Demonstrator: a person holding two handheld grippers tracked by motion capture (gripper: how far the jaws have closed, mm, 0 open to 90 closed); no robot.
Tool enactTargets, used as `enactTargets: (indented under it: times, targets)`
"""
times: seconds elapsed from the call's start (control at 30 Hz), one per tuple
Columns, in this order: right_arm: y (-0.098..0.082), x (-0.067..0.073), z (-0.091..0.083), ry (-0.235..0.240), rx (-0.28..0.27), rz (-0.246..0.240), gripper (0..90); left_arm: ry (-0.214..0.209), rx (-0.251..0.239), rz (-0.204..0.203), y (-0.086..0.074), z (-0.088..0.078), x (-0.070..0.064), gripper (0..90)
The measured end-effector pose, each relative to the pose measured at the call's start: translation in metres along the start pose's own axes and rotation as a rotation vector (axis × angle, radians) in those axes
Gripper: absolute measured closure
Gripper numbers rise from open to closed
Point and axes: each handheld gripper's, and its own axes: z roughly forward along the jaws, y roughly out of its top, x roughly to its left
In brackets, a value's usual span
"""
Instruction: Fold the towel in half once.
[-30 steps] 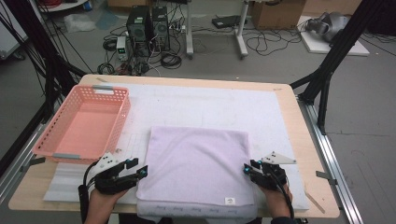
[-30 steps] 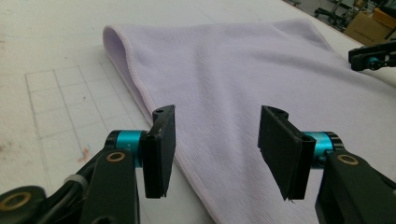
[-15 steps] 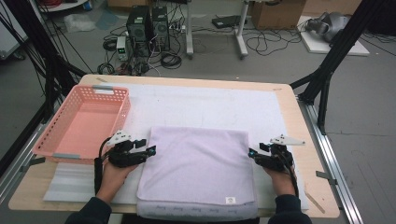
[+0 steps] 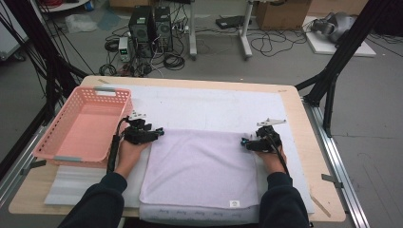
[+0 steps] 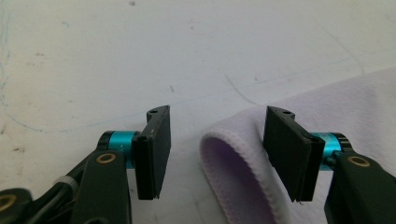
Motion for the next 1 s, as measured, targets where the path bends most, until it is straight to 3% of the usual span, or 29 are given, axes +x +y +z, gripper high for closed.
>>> enactTargets:
  times: [0.1,0.17,0.23,0.27,0.33,0.4,0.43,0.47,0.57,0.67,0.8,0.87,1.0]
  targets:
    - [0.0,0.001,-0.002,0.019,0.0,-0.003,46.4,-0.016,0.008,0.035,0.001,0.002,-0.002,49.0]
    - [0.0,0.002,-0.003,0.03,-0.002,0.0,57.4,-0.021,0.018,0.073,0.0,0.002,-0.005,63.3]
    - [0.0,-0.001,-0.003,0.084,-0.008,0.031,75.7,-0.033,0.024,0.118,0.0,0.003,-0.009,82.3]
    - [-0.001,-0.003,-0.003,0.111,-0.011,0.057,82.2,-0.032,0.026,0.107,0.0,0.003,-0.009,83.5]
    - [-0.002,-0.006,-0.003,0.143,-0.014,0.089,84.1,-0.023,0.016,0.075,0.001,0.002,-0.006,84.5]
    - [-0.001,-0.005,-0.004,0.116,-0.019,0.048,85.5,-0.003,-0.022,0.052,0.004,0.0,-0.001,85.3]
    - [0.001,-0.003,-0.005,0.078,-0.037,0.009,85.8,-0.012,-0.032,0.023,0.007,-0.001,0.001,85.4]
    - [0.004,-0.003,-0.006,0.064,-0.062,-0.01,85.9,-0.015,-0.043,0.019,0.011,-0.002,0.002,85.5]
    - [0.014,-0.004,-0.009,0.022,-0.125,-0.024,85.9,-0.002,-0.08,0.032,0.024,-0.005,0.003,85.4]
    - [0.025,-0.008,-0.008,-0.005,-0.155,-0.032,85.9,0.003,-0.125,0.013,0.042,-0.003,0.004,85.4]
    - [0.043,-0.016,-0.005,-0.048,-0.191,-0.028,85.7,0.016,-0.156,0.046,0.061,0.005,0.005,85.3]
    - [0.049,-0.02,-0.002,-0.069,-0.196,-0.025,85.7,0.016,-0.2,0.058,0.064,0.009,0.005,85.3]
    - [0.055,-0.023,0.007,-0.109,-0.202,-0.007,85.6,0.018,-0.177,0.06,0.063,0.021,0.009,85.2]
